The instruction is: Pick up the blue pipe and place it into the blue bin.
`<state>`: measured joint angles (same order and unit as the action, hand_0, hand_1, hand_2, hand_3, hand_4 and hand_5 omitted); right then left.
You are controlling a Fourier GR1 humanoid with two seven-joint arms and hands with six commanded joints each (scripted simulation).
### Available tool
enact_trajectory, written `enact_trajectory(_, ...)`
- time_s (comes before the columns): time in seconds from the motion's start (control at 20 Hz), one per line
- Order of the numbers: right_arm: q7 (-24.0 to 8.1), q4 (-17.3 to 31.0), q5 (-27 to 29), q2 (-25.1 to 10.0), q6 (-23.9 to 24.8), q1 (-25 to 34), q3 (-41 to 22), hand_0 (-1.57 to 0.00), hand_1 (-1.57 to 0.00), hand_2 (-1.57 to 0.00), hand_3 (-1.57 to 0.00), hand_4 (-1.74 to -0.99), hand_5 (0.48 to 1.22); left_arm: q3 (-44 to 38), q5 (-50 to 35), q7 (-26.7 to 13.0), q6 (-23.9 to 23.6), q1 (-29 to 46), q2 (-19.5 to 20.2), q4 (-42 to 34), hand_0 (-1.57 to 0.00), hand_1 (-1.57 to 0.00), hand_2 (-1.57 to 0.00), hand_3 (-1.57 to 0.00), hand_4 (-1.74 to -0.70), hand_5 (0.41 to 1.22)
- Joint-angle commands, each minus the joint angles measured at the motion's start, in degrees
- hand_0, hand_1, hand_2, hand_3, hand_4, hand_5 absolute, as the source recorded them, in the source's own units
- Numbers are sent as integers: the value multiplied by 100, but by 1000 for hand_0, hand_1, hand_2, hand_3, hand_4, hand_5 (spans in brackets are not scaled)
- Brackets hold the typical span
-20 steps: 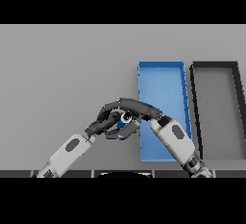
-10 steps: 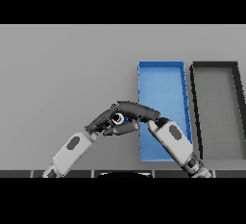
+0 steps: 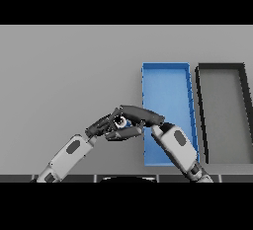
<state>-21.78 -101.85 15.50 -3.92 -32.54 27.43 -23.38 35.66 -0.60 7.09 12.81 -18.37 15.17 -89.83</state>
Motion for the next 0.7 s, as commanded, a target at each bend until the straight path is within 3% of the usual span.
enact_trajectory(0.0, 83, -7, 48, 48, -66, 1, 45, -1563, -1563, -1563, -1560, -1493, 1210, 5, 13, -54, -10, 52, 62, 2, -303, -283, -255, -279, -1041, 1020)
enact_trajectory(0.1, 255, -17, -31, 118, -170, -62, 113, -1566, -1566, -1566, -1564, -1495, 1214, 23, 53, -237, -68, 66, 90, 29, -193, -181, -163, -178, -968, 849)
enact_trajectory(0.25, 379, 0, -262, 206, -248, -73, 141, -1568, -1568, -1568, -1567, -1496, 1217, -9, 60, -554, -86, -125, 53, 63, -98, -92, -83, -91, -898, 697)
enact_trajectory(0.3, 433, -8, -378, 246, -244, -136, 111, -1569, -1569, -1569, -1568, -1495, 1218, -22, 74, -555, -103, -102, 60, 137, -79, -74, -66, -72, -889, 664)
enact_trajectory(0.4, 243, 39, -288, 309, -277, -54, 220, -1570, -1570, -1570, -1569, -1491, 1219, -15, -7, -642, -112, -40, 11, 113, -50, -47, -42, -46, -887, 617)
enact_trajectory(0.55, 382, -25, -258, 399, -366, -190, 248, -1570, -1570, -1570, -1570, -1489, 1220, -72, -147, -719, -47, -23, 31, 158, -25, -23, -21, -23, -894, 576)
enact_trajectory(0.65, 84, -81, -44, 459, -255, -85, 361, -1571, -1571, -1571, -1570, -1489, 1220, -41, -124, -792, -97, 5, 1, 121, -16, -15, -13, -14, -896, 562)
